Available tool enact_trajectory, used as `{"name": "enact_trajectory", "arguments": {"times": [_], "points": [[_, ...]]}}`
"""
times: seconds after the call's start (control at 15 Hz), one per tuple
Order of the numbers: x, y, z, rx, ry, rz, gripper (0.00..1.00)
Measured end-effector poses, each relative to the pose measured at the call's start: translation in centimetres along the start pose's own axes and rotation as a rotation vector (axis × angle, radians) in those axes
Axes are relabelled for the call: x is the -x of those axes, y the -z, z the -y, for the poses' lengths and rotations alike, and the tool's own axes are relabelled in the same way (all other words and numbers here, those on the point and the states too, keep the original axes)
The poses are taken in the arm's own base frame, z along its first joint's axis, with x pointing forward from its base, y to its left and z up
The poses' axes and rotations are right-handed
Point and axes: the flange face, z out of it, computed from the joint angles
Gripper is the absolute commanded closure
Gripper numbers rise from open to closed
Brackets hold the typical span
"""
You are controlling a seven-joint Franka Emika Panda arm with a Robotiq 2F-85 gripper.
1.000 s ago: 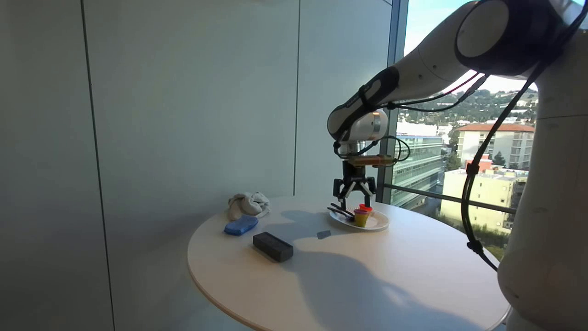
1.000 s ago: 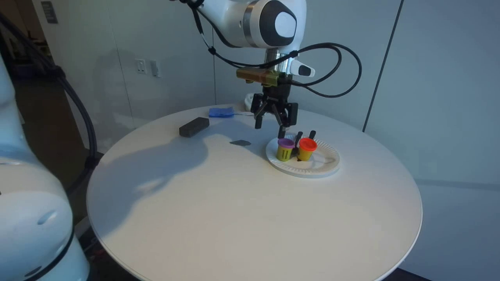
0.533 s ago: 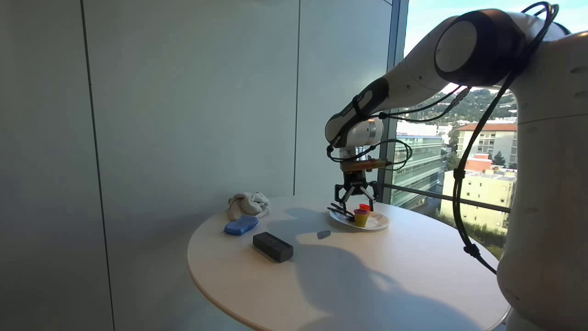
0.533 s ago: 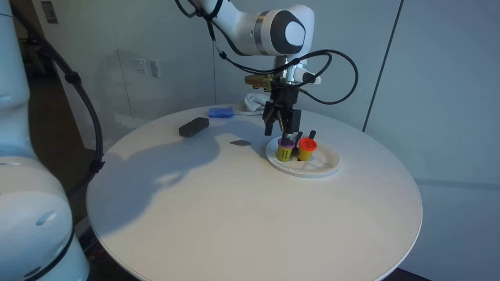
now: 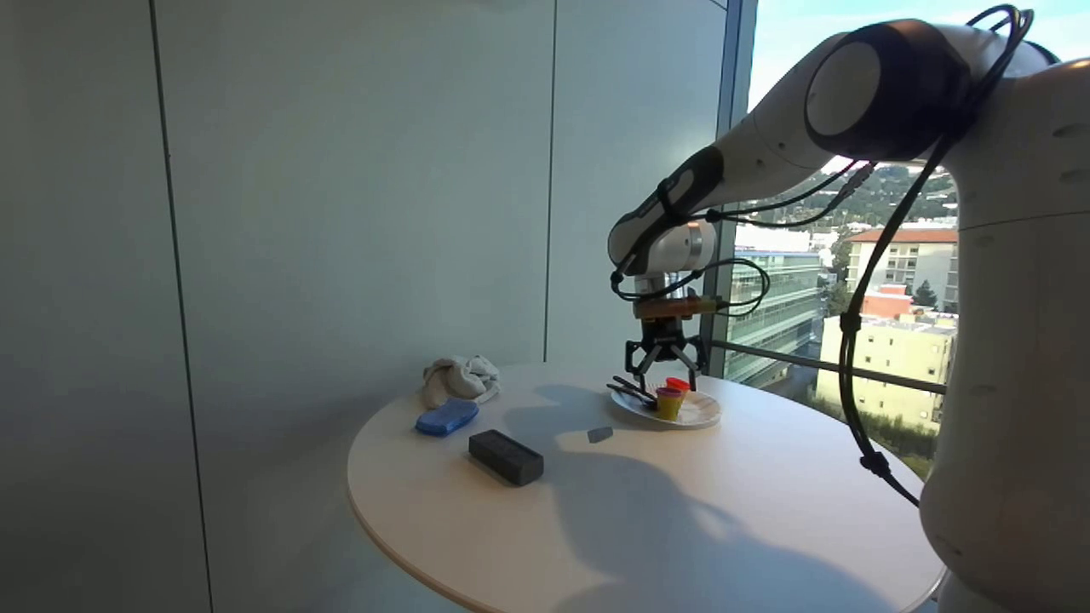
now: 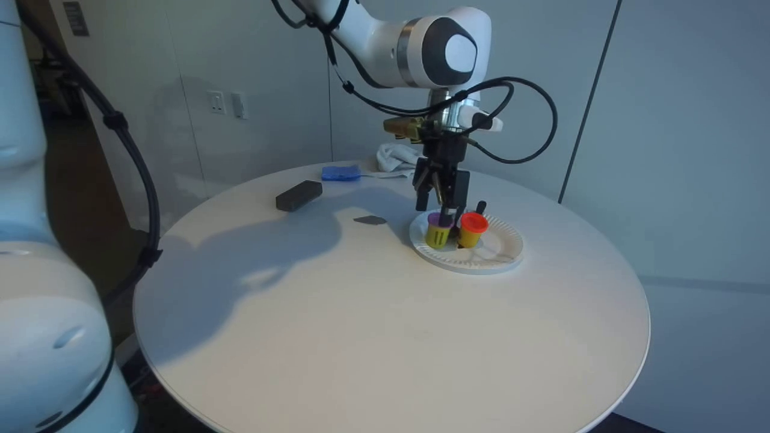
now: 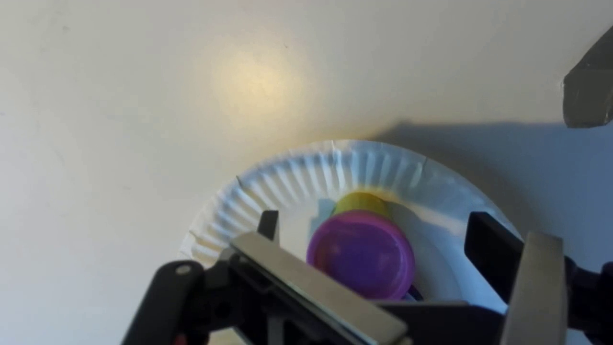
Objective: Take all the things off of the plate
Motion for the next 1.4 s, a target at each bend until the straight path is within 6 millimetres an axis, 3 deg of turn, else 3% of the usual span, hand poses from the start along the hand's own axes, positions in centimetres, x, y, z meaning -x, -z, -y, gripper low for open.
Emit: {"name": "enact_trajectory", "arguments": {"times": [0.33,0.4,0.47,0.6,1.07,1.4], "points": [[-0.9,-0.8,-0.2,-0.019,-0.015,-0.028,0.0],[-1.1,-1.1,-0.2,-0.022,-0.019,-0.027,0.06],[-1.3,-1.4,-0.3,-0.026,-0.024,-0.026,0.26],[-1.5,-2.1,-0.2,-0.036,-0.032,-0.016,0.31],[-1.8,-3.3,0.1,-0.044,-0.034,-0.019,0.79],[-1.6,-2.7,0.1,-0.047,-0.023,-0.036,0.8]]}}
